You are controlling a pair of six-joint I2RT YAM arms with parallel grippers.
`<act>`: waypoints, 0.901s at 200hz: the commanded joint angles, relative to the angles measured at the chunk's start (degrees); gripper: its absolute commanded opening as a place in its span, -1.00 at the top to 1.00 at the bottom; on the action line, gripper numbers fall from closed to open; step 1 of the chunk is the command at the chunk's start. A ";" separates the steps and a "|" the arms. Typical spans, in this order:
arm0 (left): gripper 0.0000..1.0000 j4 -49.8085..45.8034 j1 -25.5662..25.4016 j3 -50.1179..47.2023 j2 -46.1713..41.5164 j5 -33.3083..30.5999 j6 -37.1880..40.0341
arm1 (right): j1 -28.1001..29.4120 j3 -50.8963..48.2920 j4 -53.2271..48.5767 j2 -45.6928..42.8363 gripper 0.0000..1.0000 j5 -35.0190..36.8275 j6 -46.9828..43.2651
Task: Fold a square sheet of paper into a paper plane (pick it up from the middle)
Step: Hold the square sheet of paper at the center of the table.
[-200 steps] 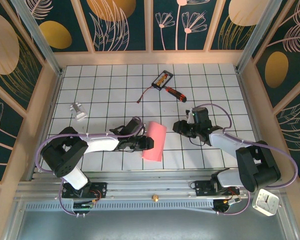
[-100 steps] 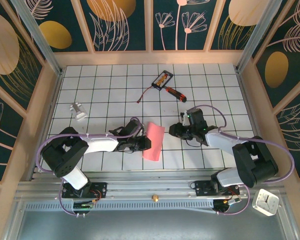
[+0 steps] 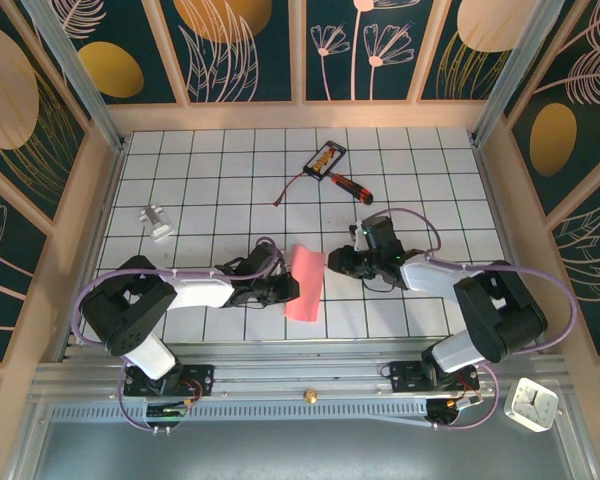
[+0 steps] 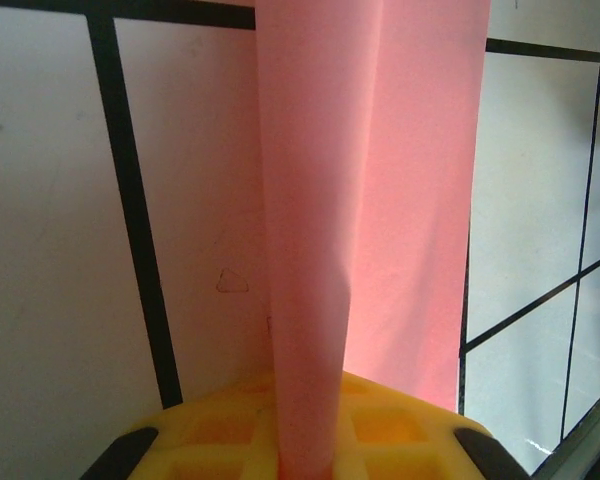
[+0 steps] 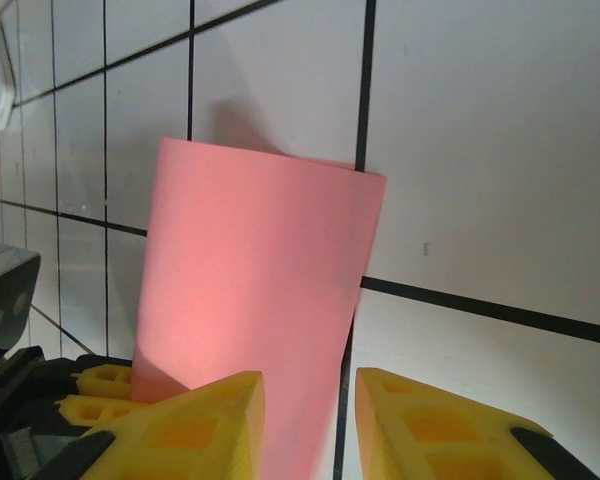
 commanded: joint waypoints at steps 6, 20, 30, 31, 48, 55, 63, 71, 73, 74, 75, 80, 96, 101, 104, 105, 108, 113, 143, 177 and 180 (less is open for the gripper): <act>0.69 1.51 0.06 -1.36 -0.60 0.59 -1.13 | 2.13 3.28 3.11 3.72 0.39 1.08 1.07; 0.67 1.51 0.08 -1.40 -0.57 0.59 -0.95 | 2.92 4.50 3.62 5.65 0.42 1.23 1.07; 0.65 1.60 0.09 -1.41 -0.49 0.67 -0.86 | 3.26 5.05 4.09 7.06 0.43 1.26 1.13; 0.65 1.60 0.07 -1.40 -0.44 0.71 -0.84 | 3.28 5.13 4.12 7.17 0.43 1.25 1.10; 0.64 1.60 0.08 -1.49 -0.30 1.06 -0.74 | 3.47 5.84 5.19 9.48 0.45 0.84 1.20; 0.63 1.51 0.05 -1.56 -0.39 1.11 -0.76 | 3.60 6.11 5.51 10.41 0.46 0.63 1.15; 0.63 1.51 0.06 -1.67 -0.48 1.11 -0.73 | 3.78 6.41 5.76 11.36 0.47 0.76 1.13; 0.62 1.44 0.06 -1.75 -0.57 1.11 -0.62 | 3.81 6.52 5.85 12.22 0.48 0.80 1.14; 0.61 1.38 0.08 -1.75 -0.64 1.04 -0.53 | 3.82 6.54 5.90 12.42 0.48 0.84 1.15; 0.61 1.36 0.06 -1.75 -0.65 1.03 -0.50 | 3.82 6.58 5.86 12.48 0.48 0.87 1.16; 0.61 1.35 0.06 -1.75 -0.66 1.03 -0.48 | 3.82 6.59 5.89 12.60 0.49 0.88 1.20; 0.61 1.26 0.11 -1.67 -0.66 1.02 -0.47 | 3.82 6.61 6.06 13.02 0.49 1.04 1.24; 0.55 0.75 0.10 -1.35 -0.66 1.04 -0.12 | 3.82 6.60 6.44 14.20 0.51 1.24 1.37; 0.51 0.41 0.13 -1.20 -0.66 0.90 0.04 | 3.82 6.61 6.44 14.48 0.51 1.32 1.41; 0.48 0.19 0.06 -1.11 -0.74 0.75 0.16 | 3.82 6.61 6.51 14.63 0.52 1.33 1.52; 0.47 0.06 0.10 -1.04 -0.74 0.71 0.24 | 3.82 6.61 6.52 14.73 0.52 1.33 1.56; 0.45 -0.17 0.12 -0.82 -0.82 0.55 0.41 | 3.81 6.53 6.53 14.86 0.53 1.39 1.52; 0.38 -0.93 0.06 -0.57 -0.91 0.14 0.82 | 3.89 6.41 6.60 15.06 0.53 1.46 1.59; 0.03 -6.71 0.05 2.43 -1.49 -3.90 4.42 | 3.98 5.69 6.53 15.49 0.55 1.77 1.46; -0.16 -11.18 0.40 6.45 -0.27 -6.92 7.37 | 3.97 5.38 6.36 15.55 0.56 1.77 1.25; -0.18 -11.49 0.46 6.99 -0.09 -6.96 7.58 | 3.99 5.38 6.41 15.65 0.56 1.77 1.25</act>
